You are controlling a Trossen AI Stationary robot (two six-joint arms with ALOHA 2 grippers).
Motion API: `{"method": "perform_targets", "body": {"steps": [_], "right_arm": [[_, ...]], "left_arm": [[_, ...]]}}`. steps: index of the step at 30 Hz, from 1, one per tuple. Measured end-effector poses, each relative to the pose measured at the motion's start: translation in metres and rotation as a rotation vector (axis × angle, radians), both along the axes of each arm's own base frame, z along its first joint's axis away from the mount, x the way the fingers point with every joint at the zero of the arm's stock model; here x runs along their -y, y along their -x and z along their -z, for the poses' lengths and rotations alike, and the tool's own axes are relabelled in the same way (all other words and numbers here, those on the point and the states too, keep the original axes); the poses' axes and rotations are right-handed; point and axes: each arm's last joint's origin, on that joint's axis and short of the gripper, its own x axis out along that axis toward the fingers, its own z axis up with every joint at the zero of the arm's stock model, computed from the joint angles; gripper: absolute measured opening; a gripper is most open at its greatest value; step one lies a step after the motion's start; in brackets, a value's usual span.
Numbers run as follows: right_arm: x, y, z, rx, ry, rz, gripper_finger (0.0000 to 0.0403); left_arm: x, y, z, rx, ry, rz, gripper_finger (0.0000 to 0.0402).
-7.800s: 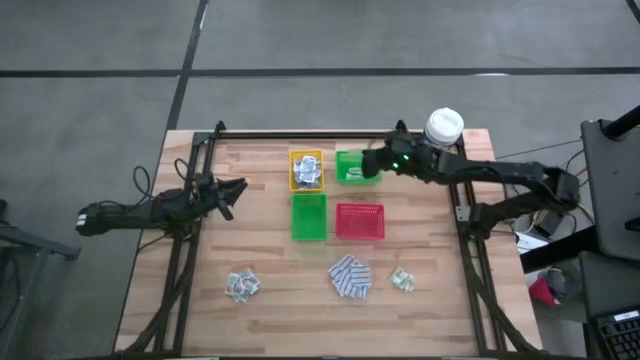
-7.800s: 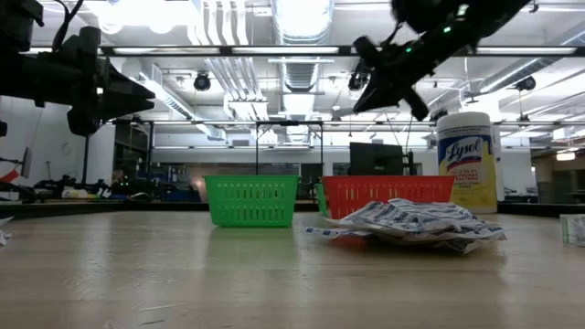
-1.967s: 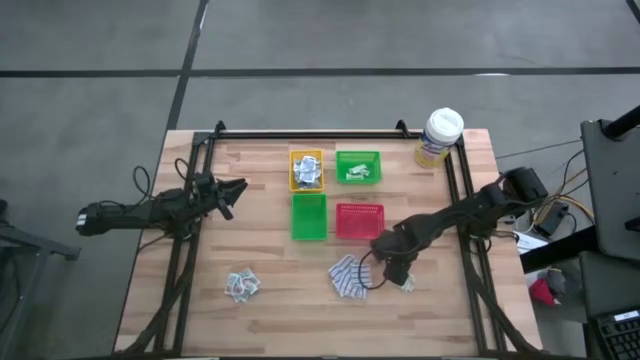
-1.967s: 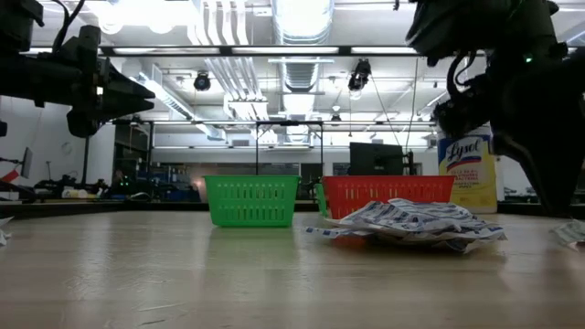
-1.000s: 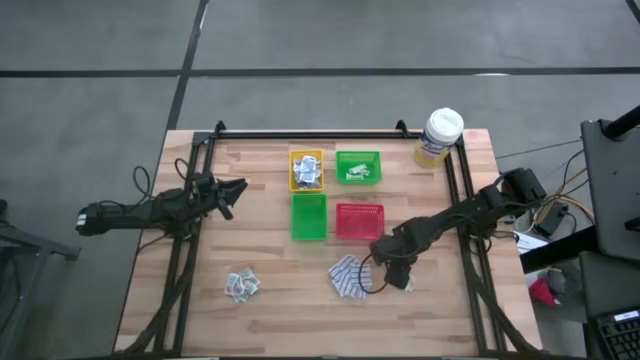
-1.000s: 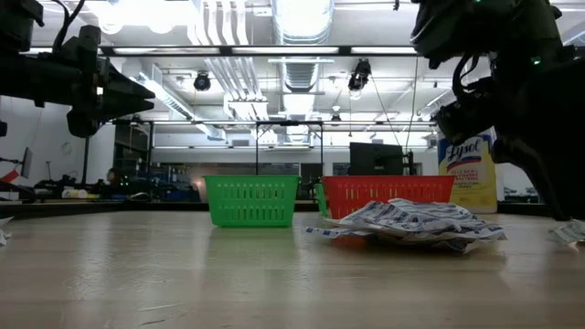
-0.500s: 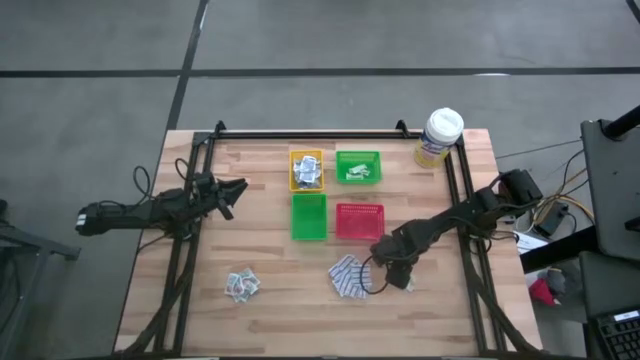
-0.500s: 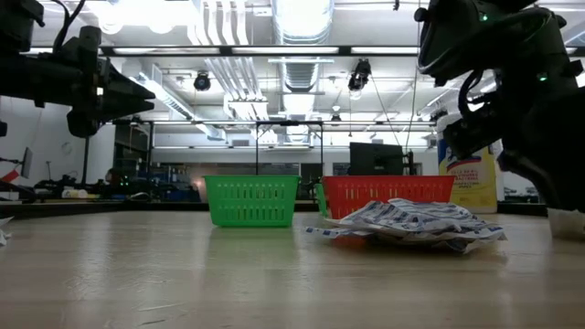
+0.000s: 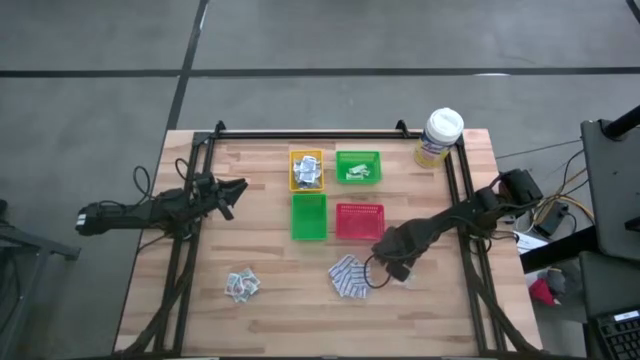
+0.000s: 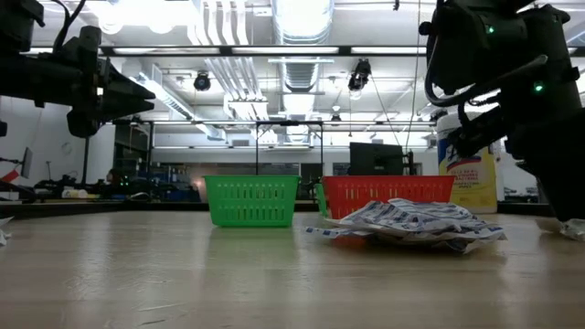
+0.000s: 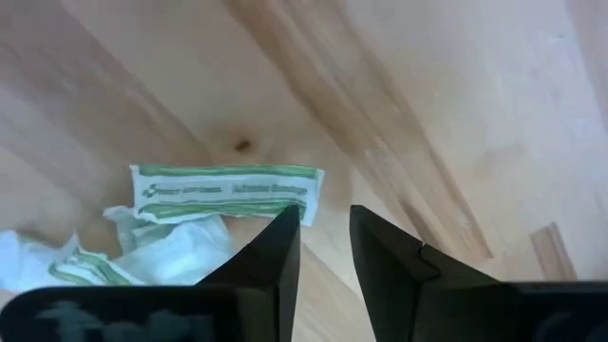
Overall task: Pick & Place First Aid Supplies
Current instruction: Put the green bandage pack into the top green bin
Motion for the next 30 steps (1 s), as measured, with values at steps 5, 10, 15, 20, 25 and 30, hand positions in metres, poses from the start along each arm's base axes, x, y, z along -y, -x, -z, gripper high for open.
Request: {"method": "perform_targets", "body": {"steps": [5, 10, 15, 20, 25, 30], "right_arm": [[0.002, 0.006, -0.005, -0.035, 0.015, 0.022, 0.01], [0.003, 0.008, -0.016, 0.005, 0.007, 0.022, 0.0096], [0.003, 0.007, -0.022, 0.063, -0.012, 0.016, 0.0094], [0.001, 0.003, -0.02, 0.097, -0.026, -0.004, 0.0105], [0.001, 0.003, -0.017, 0.1, -0.026, 0.002, 0.0119], [0.002, 0.004, -0.016, 0.097, -0.007, 0.021, 0.0126]], "left_arm": [[0.0, 0.0, 0.0, 0.0, 0.0, 0.0, 0.0108], [0.0, 0.0, 0.0, 0.0, 0.0, 0.0, 0.0108], [0.0, 0.0, 0.0, 0.0, 0.0, 0.0, 0.0108], [0.0, 0.0, 0.0, 0.0, 0.0, 0.0, 0.0108], [0.0, 0.0, 0.0, 0.0, 0.0, 0.0, 0.0108], [0.0, 0.0, 0.0, -0.002, -0.002, 0.0, 0.0108]]}}
